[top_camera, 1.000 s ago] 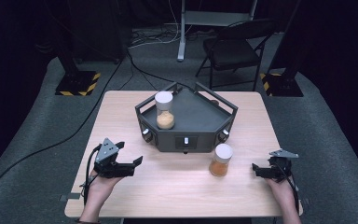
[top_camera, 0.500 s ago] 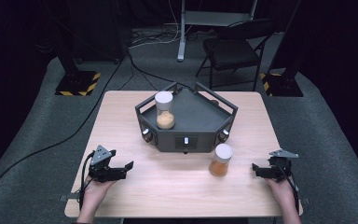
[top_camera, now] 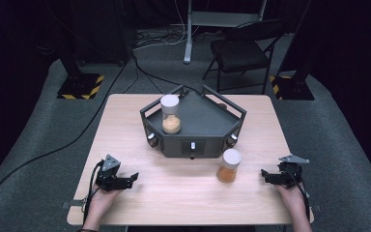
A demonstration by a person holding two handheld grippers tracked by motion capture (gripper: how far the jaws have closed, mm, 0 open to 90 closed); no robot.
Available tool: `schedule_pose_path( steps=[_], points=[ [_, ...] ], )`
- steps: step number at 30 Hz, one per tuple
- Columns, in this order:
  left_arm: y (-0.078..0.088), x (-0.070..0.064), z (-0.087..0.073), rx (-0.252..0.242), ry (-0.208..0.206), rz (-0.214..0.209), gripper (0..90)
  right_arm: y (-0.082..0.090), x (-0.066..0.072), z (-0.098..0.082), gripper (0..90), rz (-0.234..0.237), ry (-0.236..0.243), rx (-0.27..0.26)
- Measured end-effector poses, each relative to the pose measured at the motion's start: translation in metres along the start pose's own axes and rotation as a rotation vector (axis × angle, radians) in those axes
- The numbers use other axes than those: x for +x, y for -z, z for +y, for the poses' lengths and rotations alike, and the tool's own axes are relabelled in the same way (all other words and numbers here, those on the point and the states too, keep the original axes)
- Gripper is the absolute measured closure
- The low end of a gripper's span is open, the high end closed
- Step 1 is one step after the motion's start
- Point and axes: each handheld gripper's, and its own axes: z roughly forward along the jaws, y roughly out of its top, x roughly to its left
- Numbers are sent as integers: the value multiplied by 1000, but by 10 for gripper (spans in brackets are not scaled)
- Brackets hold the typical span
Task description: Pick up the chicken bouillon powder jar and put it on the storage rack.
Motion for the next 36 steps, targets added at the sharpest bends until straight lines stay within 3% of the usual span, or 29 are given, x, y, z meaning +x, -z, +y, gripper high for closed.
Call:
schedule_pose_path(
  steps=[8, 11, 36],
  points=[
    [-10, 1, 4, 57, 10, -12, 95, 1, 0, -1, 16, 2, 2, 1],
    [-12, -6, 5, 67, -23, 12, 82, 1, 0, -1, 16, 1, 2, 1],
    [-15, -8, 4, 61, -27, 26, 43, 1, 1, -1, 16, 1, 1, 0]
  ],
)
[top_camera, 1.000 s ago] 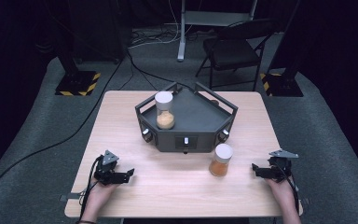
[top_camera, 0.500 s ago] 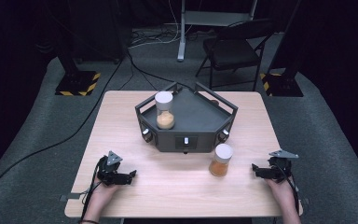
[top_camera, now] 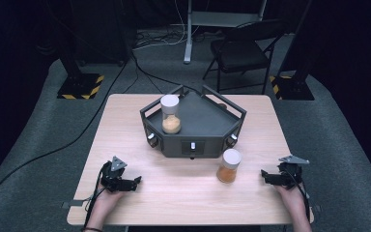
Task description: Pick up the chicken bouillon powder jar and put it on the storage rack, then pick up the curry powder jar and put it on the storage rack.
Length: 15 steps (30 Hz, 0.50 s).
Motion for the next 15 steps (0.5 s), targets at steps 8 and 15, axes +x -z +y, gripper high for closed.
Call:
schedule_pose_path(
  steps=[8, 15],
  points=[
    [0, 0, 0, 0, 0, 0, 43, 0, 0, 0, 19, 0, 2, 0],
    [0, 0, 1, 4, -2, 0, 39, 1, 0, -1, 36, 7, 12, -4]
  ],
)
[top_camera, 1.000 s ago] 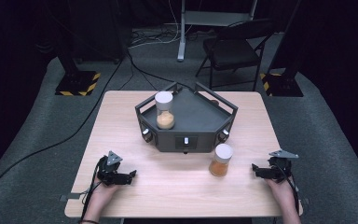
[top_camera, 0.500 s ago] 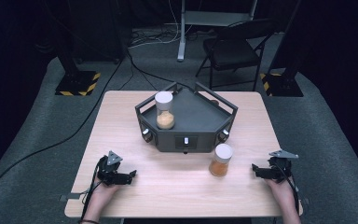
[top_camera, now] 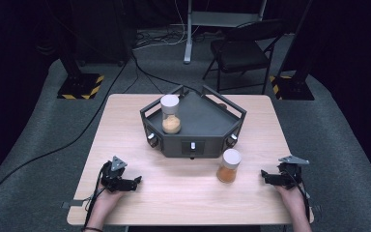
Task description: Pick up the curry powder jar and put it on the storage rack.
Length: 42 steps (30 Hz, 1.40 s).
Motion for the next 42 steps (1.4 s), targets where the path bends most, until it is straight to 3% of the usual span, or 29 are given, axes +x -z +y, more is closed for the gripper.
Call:
schedule_pose_path(
  steps=[15, 25, 42],
  points=[
    [0, 0, 0, 1, 0, -1, 37, 13, -2, 1, 58, 61, 5, -59],
    [-1, 1, 1, 1, -4, -4, 35, 29, -3, 6, 61, 172, -23, -135],
    [-1, 1, 1, 2, -4, -3, 34, 53, 14, 18, 67, 304, 34, -230]
  ],
)
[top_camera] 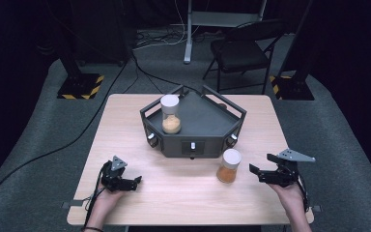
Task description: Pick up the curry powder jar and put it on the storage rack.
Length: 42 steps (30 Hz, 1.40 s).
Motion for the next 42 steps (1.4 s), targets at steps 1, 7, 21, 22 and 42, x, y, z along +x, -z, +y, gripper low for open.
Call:
schedule_pose_path(
  steps=[1, 7, 21, 22, 42],
  points=[
    [0, 0, 0, 0, 0, 0, 34, 0, 1, 1, 67, 9, 3, -2],
    [0, 0, 0, 0, 0, 0, 34, -3, 8, 5, 69, 52, 21, -8],
    [0, 0, 0, -2, 2, 1, 34, -24, 26, 12, 87, 104, 79, 21],
    [0, 0, 0, -3, 2, 1, 34, -26, 28, 13, 92, 104, 83, 24],
    [0, -1, 0, -3, 4, 2, 34, -53, 41, 14, 232, 88, 112, 35]
  ],
)
